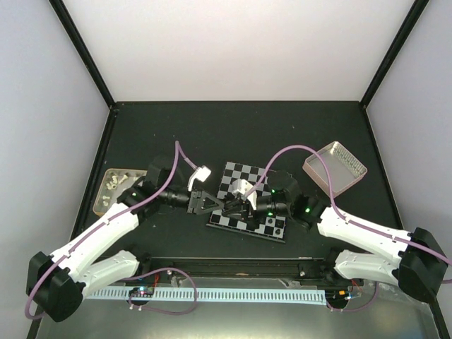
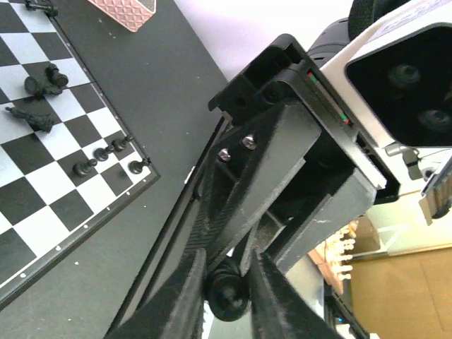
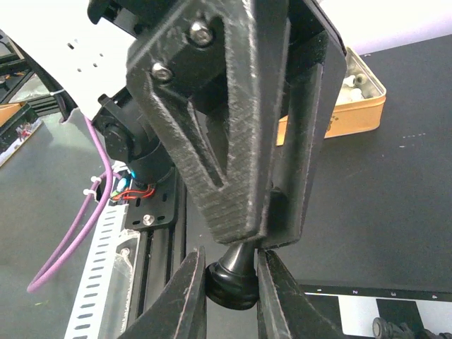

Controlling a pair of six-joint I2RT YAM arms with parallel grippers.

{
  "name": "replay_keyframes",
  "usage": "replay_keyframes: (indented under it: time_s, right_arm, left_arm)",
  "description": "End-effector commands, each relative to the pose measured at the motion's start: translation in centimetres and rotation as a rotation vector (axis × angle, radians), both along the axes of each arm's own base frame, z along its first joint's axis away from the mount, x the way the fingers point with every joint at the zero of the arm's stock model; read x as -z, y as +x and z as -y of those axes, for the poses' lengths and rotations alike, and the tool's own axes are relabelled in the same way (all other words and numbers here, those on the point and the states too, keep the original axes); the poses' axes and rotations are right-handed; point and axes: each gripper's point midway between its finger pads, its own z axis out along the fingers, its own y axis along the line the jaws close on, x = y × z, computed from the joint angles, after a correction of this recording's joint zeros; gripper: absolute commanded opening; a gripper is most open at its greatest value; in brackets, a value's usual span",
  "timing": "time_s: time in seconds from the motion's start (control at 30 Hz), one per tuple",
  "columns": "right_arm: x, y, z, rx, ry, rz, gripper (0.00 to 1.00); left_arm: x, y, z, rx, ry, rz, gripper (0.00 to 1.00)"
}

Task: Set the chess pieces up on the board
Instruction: Place the chess piece on the chessboard.

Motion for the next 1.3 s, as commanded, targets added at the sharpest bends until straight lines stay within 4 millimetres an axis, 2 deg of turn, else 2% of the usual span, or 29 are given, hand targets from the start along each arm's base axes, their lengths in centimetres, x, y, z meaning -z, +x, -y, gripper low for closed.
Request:
replay_keyframes:
  time_s: [0.0, 0.07, 0.17, 0.27, 0.37, 0.47, 0.53, 0.63, 0.87, 1.0, 1.17, 1.27]
  right_arm:
    - [-1.1, 0.2, -0.3, -0.015, 0.019, 0.028, 0.11]
    - [-1.0, 0.3, -0.3, -0.003, 0.012, 0.016, 0.13]
    - [-0.5, 1.4, -0.3, 0.073, -0.019, -0.041, 0.26]
    - [0.8, 2.4, 0.0, 0.156, -0.066, -0.104, 0.41]
    - [2.2, 3.7, 1.2, 0.281, -0.091, -0.133, 0.56]
    - [3.3, 5.2, 3.0, 0.439, -0.097, -0.153, 0.65]
    - [4.3, 6.5, 4.6, 0.576, -0.085, -0.173, 0.70]
    - [6.6, 8.4, 7.2, 0.793, -0.099, -0.233, 0.72]
    - [9.9, 9.7, 10.0, 1.031, -0.149, -0.359, 0.72]
    - [10.8, 9.9, 11.0, 1.093, -0.169, -0.379, 0.72]
    - [11.8, 10.6, 13.5, 1.230, -0.194, -0.387, 0.72]
    - [12.3, 10.8, 14.4, 1.278, -0.210, -0.379, 0.72]
  left_arm:
    - [-1.6, -0.4, 0.3, 0.040, -0.024, 0.047, 0.12]
    - [-1.8, -0.4, 0.4, 0.037, -0.028, 0.056, 0.03]
    - [-1.8, 0.1, 0.4, 0.014, -0.022, 0.071, 0.01]
    - [-1.1, 1.3, 0.0, -0.062, 0.027, 0.088, 0.02]
    - [1.1, 3.8, -1.3, -0.227, 0.155, 0.113, 0.02]
    - [3.5, 6.4, -3.1, -0.390, 0.285, 0.134, 0.02]
    - [4.9, 7.3, -3.9, -0.451, 0.348, 0.136, 0.02]
    - [6.8, 8.2, -4.2, -0.492, 0.435, 0.152, 0.02]
    - [10.6, 8.5, -2.9, -0.468, 0.622, 0.251, 0.01]
    - [12.3, 8.5, -2.2, -0.454, 0.683, 0.274, 0.02]
    - [14.7, 8.3, -1.5, -0.411, 0.749, 0.259, 0.02]
    - [15.3, 8.1, -0.9, -0.381, 0.769, 0.262, 0.01]
